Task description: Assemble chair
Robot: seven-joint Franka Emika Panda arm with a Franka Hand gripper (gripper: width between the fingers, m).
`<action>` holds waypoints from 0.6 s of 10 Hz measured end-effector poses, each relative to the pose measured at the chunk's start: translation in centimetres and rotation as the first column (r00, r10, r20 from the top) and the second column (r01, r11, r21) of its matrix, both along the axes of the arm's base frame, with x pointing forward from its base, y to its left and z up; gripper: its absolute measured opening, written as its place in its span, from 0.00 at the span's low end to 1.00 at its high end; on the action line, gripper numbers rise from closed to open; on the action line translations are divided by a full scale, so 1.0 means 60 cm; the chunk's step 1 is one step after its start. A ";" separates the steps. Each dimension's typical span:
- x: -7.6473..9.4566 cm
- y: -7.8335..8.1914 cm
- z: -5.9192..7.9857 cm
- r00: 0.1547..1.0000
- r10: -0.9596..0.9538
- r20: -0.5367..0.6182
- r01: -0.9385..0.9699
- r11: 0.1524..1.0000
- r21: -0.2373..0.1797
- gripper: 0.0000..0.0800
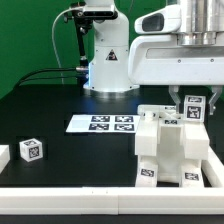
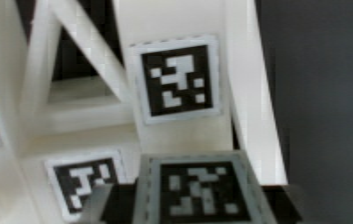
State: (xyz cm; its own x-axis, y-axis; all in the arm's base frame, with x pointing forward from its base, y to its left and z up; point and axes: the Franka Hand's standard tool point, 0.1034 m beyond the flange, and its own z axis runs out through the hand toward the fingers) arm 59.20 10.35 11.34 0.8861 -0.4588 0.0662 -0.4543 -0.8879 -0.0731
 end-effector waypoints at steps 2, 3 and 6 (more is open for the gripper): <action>0.000 0.000 0.000 0.990 -0.138 -0.006 0.138 0.990 0.014 0.33; 0.000 0.000 0.000 0.986 -0.168 -0.008 0.168 0.986 0.016 0.33; 0.000 0.002 -0.001 0.904 -0.426 -0.031 0.427 0.902 0.055 0.33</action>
Offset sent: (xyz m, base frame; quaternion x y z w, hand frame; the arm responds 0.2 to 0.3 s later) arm 0.0000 0.0000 0.0000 0.0000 0.0000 0.1938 0.9810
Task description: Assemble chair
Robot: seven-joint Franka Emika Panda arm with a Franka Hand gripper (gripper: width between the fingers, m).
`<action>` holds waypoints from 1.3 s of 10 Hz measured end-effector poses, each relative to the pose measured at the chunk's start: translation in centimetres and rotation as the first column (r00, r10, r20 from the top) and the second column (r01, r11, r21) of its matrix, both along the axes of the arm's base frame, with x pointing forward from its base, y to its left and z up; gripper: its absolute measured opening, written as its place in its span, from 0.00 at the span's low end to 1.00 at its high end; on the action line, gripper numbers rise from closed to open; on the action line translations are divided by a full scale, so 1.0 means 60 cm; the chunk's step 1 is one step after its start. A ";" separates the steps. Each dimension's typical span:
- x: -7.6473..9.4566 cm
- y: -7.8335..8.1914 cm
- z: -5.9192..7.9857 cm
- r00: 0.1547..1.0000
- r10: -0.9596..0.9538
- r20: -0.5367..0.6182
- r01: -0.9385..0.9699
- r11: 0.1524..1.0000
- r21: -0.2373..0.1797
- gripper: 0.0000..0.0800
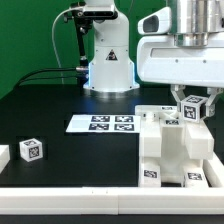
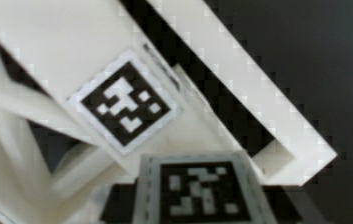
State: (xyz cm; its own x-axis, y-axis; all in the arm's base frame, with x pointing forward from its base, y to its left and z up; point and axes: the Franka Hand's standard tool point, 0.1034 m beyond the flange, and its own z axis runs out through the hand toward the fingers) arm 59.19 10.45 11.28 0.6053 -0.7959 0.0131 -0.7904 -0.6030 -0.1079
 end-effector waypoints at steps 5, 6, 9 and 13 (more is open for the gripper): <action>0.000 0.002 0.000 0.983 -0.183 -0.014 0.183 0.983 0.029 0.56; 0.000 0.001 0.000 0.992 -0.126 -0.013 0.126 0.992 0.024 0.56; 0.009 -0.008 0.019 0.927 0.374 -0.022 -0.374 0.927 -0.032 0.80; 0.009 -0.012 0.016 0.794 0.607 -0.026 -0.608 0.792 -0.057 0.81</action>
Offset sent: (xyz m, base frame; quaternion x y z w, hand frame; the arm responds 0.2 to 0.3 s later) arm 0.0000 0.0000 0.0000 0.0000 0.0000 0.0000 1.0000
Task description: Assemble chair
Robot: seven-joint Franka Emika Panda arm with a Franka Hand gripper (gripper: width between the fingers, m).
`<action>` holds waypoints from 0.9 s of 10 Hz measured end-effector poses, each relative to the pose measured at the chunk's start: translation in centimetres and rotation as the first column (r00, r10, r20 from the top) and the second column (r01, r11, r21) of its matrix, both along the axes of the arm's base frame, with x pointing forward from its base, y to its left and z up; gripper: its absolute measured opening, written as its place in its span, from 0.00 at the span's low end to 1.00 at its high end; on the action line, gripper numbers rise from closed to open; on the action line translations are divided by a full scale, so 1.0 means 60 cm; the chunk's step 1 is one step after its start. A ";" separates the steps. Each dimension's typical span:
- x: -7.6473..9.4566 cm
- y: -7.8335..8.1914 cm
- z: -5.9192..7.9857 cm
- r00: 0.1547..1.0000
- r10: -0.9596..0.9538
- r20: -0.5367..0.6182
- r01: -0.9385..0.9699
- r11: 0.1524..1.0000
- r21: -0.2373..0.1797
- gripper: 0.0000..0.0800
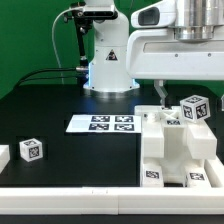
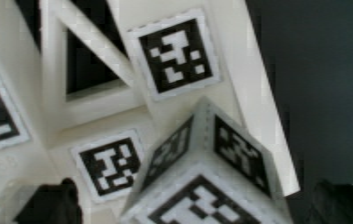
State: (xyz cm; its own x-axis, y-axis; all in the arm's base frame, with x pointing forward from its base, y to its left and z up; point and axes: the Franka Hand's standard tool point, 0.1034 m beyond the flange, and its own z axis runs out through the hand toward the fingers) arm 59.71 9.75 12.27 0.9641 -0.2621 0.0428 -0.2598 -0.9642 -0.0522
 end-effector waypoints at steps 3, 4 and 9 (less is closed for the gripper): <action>0.005 0.007 0.003 0.985 0.172 -0.020 -0.173 0.984 -0.041 0.81; 0.005 0.006 0.003 0.990 0.140 -0.021 -0.141 0.989 -0.040 0.66; 0.005 0.007 0.002 0.989 -0.148 -0.023 0.147 0.989 -0.029 0.35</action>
Offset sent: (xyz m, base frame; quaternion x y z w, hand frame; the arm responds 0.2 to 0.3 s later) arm 0.0000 0.0000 0.0000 0.0000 0.0000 0.0650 0.9979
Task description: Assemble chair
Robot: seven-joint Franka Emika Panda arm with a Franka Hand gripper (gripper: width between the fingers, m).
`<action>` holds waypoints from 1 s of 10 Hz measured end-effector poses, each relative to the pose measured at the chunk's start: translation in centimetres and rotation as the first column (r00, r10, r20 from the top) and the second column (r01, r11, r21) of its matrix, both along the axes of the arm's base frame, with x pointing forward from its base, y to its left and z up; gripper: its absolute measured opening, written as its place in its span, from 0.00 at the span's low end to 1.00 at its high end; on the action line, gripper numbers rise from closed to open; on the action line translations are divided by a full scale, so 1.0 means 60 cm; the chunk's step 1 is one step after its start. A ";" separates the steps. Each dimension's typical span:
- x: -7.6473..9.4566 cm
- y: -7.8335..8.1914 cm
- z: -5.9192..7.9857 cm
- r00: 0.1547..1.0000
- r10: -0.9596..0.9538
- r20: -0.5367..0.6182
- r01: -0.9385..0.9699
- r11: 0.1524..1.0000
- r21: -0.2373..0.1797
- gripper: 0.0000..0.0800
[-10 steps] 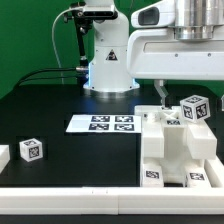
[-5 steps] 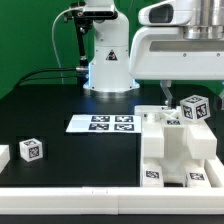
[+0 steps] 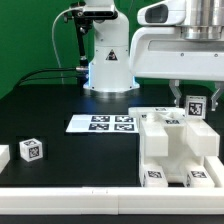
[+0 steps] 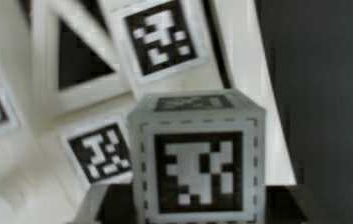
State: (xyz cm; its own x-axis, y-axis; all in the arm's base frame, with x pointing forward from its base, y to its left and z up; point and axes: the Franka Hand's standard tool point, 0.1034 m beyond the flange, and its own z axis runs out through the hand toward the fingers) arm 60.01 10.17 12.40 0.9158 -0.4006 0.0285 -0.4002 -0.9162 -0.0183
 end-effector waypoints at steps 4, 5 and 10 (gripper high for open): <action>0.000 -0.002 -0.002 0.934 -0.358 -0.007 0.358 0.934 0.015 0.35; 0.000 -0.004 -0.002 0.898 -0.440 -0.010 0.440 0.898 0.019 0.36; -0.003 0.000 -0.006 0.498 -0.864 -0.077 0.867 0.495 0.051 0.36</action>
Offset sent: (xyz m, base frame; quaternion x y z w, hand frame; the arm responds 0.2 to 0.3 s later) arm 0.0008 -0.0103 -0.0042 -0.0153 0.0031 0.2818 0.9594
